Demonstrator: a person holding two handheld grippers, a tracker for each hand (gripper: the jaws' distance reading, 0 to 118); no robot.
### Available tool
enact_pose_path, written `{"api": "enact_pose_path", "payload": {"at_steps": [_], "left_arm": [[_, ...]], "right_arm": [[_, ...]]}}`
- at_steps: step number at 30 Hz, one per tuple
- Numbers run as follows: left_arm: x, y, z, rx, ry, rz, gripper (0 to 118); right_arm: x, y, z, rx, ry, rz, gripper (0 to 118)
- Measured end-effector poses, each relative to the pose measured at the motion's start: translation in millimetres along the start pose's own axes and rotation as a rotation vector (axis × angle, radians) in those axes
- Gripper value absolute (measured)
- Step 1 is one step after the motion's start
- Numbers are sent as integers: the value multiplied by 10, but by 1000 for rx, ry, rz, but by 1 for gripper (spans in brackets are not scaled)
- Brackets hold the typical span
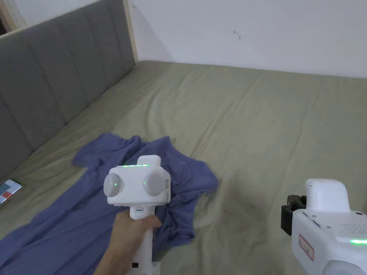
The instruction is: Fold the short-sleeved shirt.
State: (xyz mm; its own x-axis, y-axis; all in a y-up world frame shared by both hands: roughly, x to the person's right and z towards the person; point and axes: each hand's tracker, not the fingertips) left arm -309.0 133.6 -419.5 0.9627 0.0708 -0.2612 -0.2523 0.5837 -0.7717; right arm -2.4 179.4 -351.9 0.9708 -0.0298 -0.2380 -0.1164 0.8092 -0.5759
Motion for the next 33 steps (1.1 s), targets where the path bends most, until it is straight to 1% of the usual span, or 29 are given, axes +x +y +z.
{"api": "enact_pose_path", "payload": {"at_steps": [3, 5, 6, 8, 9, 10, 14, 17, 18, 19, 22, 25, 26, 28, 29, 30, 31, 32, 33], "left_arm": [[330, 223, 273, 70, -134, -51, 5], [726, 350, 488, 111, -156, -127, 5], [954, 385, 599, 129, -197, -153, 5], [1411, 412, 814, 146, -344, -191, 5], [1620, 404, 915, 149, -418, -185, 5], [1866, 373, 1030, 151, -488, -203, 5], [2854, -11, 1432, 145, -692, -371, 5], [3307, -465, 1474, 23, -874, -338, 5], [3420, -628, 1425, -26, -885, -341, 5], [3537, -803, 1360, -57, -898, -390, 5], [3793, -1294, 1128, -135, -800, -531, 5], [3887, -1538, 882, -228, -766, -576, 5], [3878, -1554, 817, -253, -759, -576, 11], [3835, -1549, 760, -246, -744, -592, 46], [3777, -1512, 761, -232, -729, -589, 65], [3697, -1444, 768, -218, -715, -586, 88], [3613, -1368, 775, -204, -699, -571, 97], [3498, -1270, 789, -177, -686, -535, 100], [3392, -1187, 806, -160, -679, -510, 100]], "right_arm": [[222, 49, 150, 26, -26, -58, 0], [413, 89, 293, 59, -62, -86, 0], [507, 113, 373, 75, -86, -91, 0], [733, 158, 561, 113, -146, -104, 0], [848, 178, 652, 128, -171, -116, 0], [983, 195, 757, 146, -199, -132, 0], [1532, 194, 1212, 207, -326, -231, 0], [1864, 114, 1506, 214, -412, -261, 0], [1964, 71, 1571, 211, -439, -268, 0], [2050, 24, 1624, 202, -453, -273, 0], [2218, -131, 1738, 175, -488, -300, 0], [2317, -262, 1744, 145, -512, -325, 0], [2334, -293, 1733, 139, -513, -326, 0], [2341, -327, 1690, 119, -519, -339, 0], [2336, -339, 1672, 115, -513, -342, 0], [2322, -342, 1655, 111, -503, -342, 0], [2296, -337, 1630, 106, -497, -338, 0], [2281, -328, 1588, 101, -494, -332, 0], [2247, -315, 1558, 96, -489, -325, 0]]}}
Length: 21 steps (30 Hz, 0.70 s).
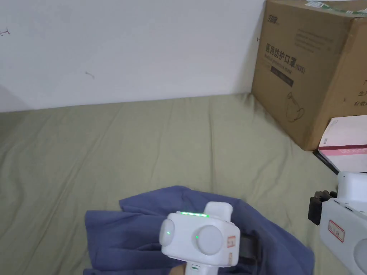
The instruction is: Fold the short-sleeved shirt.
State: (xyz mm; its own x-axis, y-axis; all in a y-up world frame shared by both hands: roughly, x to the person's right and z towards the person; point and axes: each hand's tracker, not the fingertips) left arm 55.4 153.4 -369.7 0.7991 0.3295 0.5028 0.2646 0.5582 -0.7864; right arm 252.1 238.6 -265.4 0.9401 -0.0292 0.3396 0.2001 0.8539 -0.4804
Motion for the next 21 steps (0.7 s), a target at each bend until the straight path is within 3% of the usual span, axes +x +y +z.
{"api": "enact_pose_path", "payload": {"at_steps": [2, 3, 4, 5, 6, 10, 13, 17, 19, 21], "left_arm": [[-233, 34, 237, 39, 44, 48, 97], [-355, 12, 366, 68, 71, 81, 83], [-486, -34, 501, 98, 83, 106, 57], [-619, -91, 609, 112, 95, 128, 23], [-732, -161, 657, 109, 122, 148, 0], [-1100, -516, 700, 0, 316, 125, 0], [-1314, -650, 772, 14, 324, 141, 0], [-1811, -416, 891, 73, 334, 264, 3], [-2109, -186, 918, 75, 366, 301, 46], [-2424, 64, 899, 73, 398, 325, 75]], "right_arm": [[-108, -17, -13, -7, 26, 17, 0], [-153, -28, -54, -12, 41, 23, 0], [-217, -41, -68, -19, 61, 30, 0], [-286, -60, -81, -23, 83, 39, 0], [-354, -80, -98, -30, 99, 46, 0], [-631, -176, -215, -63, 157, 80, 0], [-827, -240, -323, -73, 184, 94, 0], [-1046, -282, -481, -93, 194, 157, 0], [-1108, -294, -555, -101, 202, 165, 0], [-1136, -300, -626, -110, 212, 165, 0]]}}
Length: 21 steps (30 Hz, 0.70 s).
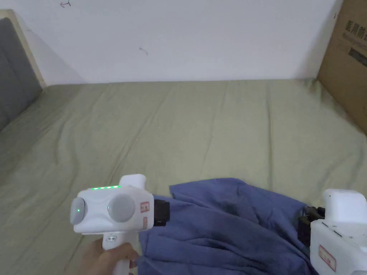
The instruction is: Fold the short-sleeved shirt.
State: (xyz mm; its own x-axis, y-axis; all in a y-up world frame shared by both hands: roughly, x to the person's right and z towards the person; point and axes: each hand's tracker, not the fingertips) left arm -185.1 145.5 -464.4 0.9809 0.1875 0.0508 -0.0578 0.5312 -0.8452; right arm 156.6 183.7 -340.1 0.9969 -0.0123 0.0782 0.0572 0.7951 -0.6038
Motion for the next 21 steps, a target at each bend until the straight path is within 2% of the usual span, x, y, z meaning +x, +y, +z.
{"api": "enact_pose_path", "payload": {"at_steps": [2, 4, 9, 12, 13, 14, 15, 16, 17, 19, 21], "left_arm": [[-191, 317, -226, 12, 29, 13, 83], [-322, 580, -490, -43, 114, 52, 83], [-443, 794, -1146, -199, 76, 94, 82], [-376, 684, -1386, -221, 95, 103, 67], [-336, 638, -1370, -180, 143, 49, 61], [-281, 611, -1332, -163, 143, 10, 45], [-239, 608, -1267, -143, 149, -27, 19], [-212, 581, -1185, -134, 184, -79, 2], [-189, 575, -1119, -130, 229, -108, 2], [-207, 564, -993, -111, 146, -23, 2], [-209, 560, -868, -95, 151, -44, 2]], "right_arm": [[-6, 3, -75, -8, 9, -1, 0], [-2, 2, -152, -14, 14, 2, 0], [15, -37, -354, -47, -1, 12, 0], [25, -85, -470, -85, -12, 12, 0], [35, -104, -499, -93, -11, 13, 0], [38, -125, -516, -104, -14, 13, 0], [42, -138, -531, -113, -16, 13, 0], [47, -150, -550, -120, -12, 12, 0], [51, -151, -568, -129, -6, 12, 0], [58, -144, -579, -134, -2, 10, 0], [80, -73, -601, -138, 18, 1, 0]]}}
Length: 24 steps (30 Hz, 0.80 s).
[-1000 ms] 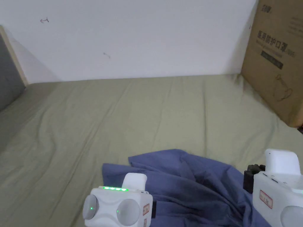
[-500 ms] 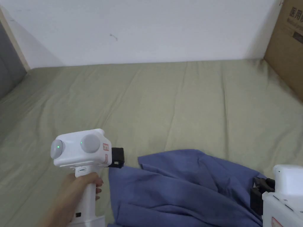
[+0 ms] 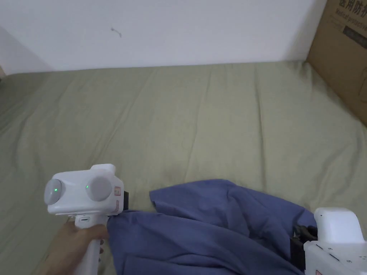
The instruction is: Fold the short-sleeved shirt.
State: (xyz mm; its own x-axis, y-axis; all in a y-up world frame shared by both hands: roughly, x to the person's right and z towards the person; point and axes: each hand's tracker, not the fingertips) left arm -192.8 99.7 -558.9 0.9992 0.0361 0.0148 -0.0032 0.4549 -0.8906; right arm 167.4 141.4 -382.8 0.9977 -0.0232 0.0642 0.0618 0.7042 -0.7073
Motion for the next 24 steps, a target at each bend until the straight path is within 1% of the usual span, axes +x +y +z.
{"api": "enact_pose_path", "payload": {"at_steps": [3, 5, 6, 7, 8, 9, 10, 11, 12, 13, 15, 16, 17, 18, 19, 20, 21, 22, 23, 24], "left_arm": [[10, -26, 203, 35, -17, -20, 2], [2, -30, 334, 66, -14, -35, 2], [-9, -32, 387, 76, -17, -31, 2], [-29, -26, 423, 88, -24, -24, 2], [-45, -29, 451, 92, -36, -21, 2], [-55, -38, 474, 94, -43, -15, 2], [-60, -55, 486, 97, -44, -10, 2], [-62, -68, 481, 98, -45, -12, 2], [-67, -84, 480, 95, -44, -14, 2], [-70, -89, 480, 91, -42, -9, 2], [-100, -130, 449, 81, -44, -3, 2], [-123, -148, 438, 77, -46, 2, 2], [-145, -157, 425, 75, -50, 4, 2], [-163, -159, 414, 69, -52, 7, 2], [-173, -157, 398, 66, -55, 13, 2], [-183, -157, 382, 61, -58, 13, 2], [-184, -164, 378, 57, -56, 13, 2], [-182, -176, 375, 58, -54, 9, 2], [-174, -181, 368, 53, -49, -9, 2], [-172, -189, 373, 50, -45, -17, 2]], "right_arm": [[19, 219, -29, 12, 46, 6, 0], [-6, 415, -70, 49, 75, 25, 0], [-22, 516, -107, 69, 94, 28, 3], [-47, 642, -184, 67, 126, 38, 14], [-82, 780, -305, 32, 168, 54, 34], [-124, 898, -453, -8, 200, 87, 66], [-181, 1015, -628, -33, 226, 101, 87], [-264, 1123, -835, -71, 227, 110, 98], [-337, 1201, -1020, -99, 233, 142, 98], [-416, 1286, -1243, -135, 241, 169, 98], [-570, 1324, -1626, -224, 184, 239, 98], [-618, 1318, -1776, -243, 180, 249, 97], [-665, 1276, -1883, -268, 199, 260, 92], [-682, 1252, -1997, -317, 200, 239, 82], [-675, 1205, -2128, -369, 190, 213, 62], [-653, 1142, -2235, -409, 146, 190, 48], [-605, 1079, -2249, -423, 118, 143, 45], [-552, 1117, -2190, -357, 167, 90, 22], [-535, 1186, -2102, -361, 156, 55, 1], [-523, 1235, -2014, -317, 147, 58, 1]]}}
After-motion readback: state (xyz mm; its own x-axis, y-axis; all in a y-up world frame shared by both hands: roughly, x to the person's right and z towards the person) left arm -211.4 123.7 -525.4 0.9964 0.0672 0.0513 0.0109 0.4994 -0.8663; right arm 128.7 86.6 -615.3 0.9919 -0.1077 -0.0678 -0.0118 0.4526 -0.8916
